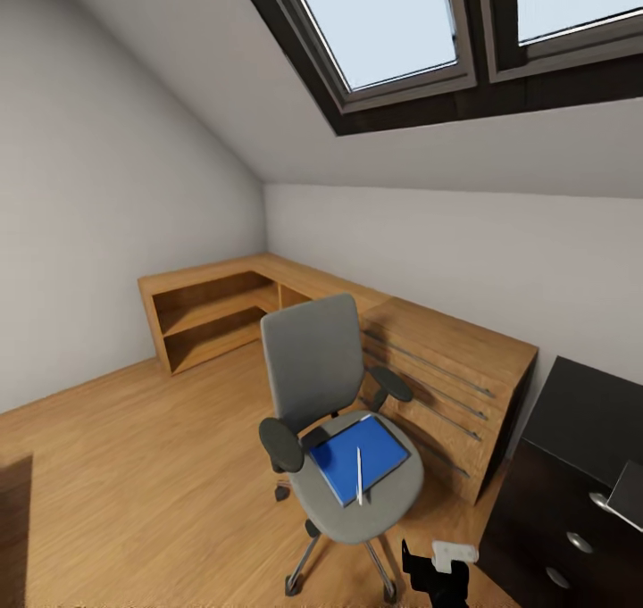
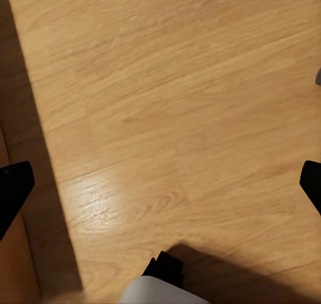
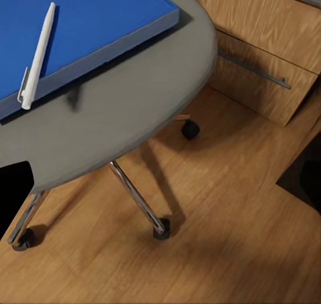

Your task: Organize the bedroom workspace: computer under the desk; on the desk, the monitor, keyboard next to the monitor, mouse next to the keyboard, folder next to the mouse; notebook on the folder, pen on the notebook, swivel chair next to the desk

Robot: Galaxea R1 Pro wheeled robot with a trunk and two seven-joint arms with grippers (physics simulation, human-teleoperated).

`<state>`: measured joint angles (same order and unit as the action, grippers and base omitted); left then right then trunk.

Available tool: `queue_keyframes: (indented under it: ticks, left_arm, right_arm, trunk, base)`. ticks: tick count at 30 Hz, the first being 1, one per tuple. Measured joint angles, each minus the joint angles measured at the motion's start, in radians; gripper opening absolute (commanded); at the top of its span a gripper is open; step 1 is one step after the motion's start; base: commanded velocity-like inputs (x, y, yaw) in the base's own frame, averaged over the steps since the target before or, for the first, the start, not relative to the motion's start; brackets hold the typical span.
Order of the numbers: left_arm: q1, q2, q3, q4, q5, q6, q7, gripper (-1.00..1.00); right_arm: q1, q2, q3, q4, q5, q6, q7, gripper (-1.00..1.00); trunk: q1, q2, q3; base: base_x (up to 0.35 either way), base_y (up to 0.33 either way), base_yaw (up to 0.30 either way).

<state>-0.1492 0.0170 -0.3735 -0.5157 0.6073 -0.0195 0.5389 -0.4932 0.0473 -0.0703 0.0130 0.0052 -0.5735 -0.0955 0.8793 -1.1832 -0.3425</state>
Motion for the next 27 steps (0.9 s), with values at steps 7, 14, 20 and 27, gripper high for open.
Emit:
queue_keyframes:
  ticks: [7,14,20,27]
  left_arm:
    - [0.0,0.0,0.001,0.0,0.0,0.0,0.0,1.0]
    - [0.0,0.0,0.001,0.0,0.0,0.0,0.0,1.0]
    - [0.0,0.0,0.002,0.0,0.0,0.0,0.0,1.0]
    - [0.0,0.0,0.002,0.0,0.0,0.0,0.0,1.0]
  right_arm:
    - [0.0,0.0,0.0,0.0,0.0,0.0,0.0,1.0]
    - [0.0,0.0,0.0,0.0,0.0,-0.001,0.0,1.0]
    - [0.0,0.0,0.0,0.0,0.0,-0.001,0.0,1.0]
    - [0.001,0.0,0.0,0.0,0.0,-0.008,0.0,1.0]
  trunk:
    - [0.0,0.0,-0.011]
    - [0.0,0.0,-0.022]
    - [0.0,0.0,-0.031]
    - [0.0,0.0,-0.042]
  base:
    - [0.0,0.0,0.0]
    - [0.0,0.0,0.0]
    - [0.0,0.0,0.0]
    - [0.0,0.0,0.0]
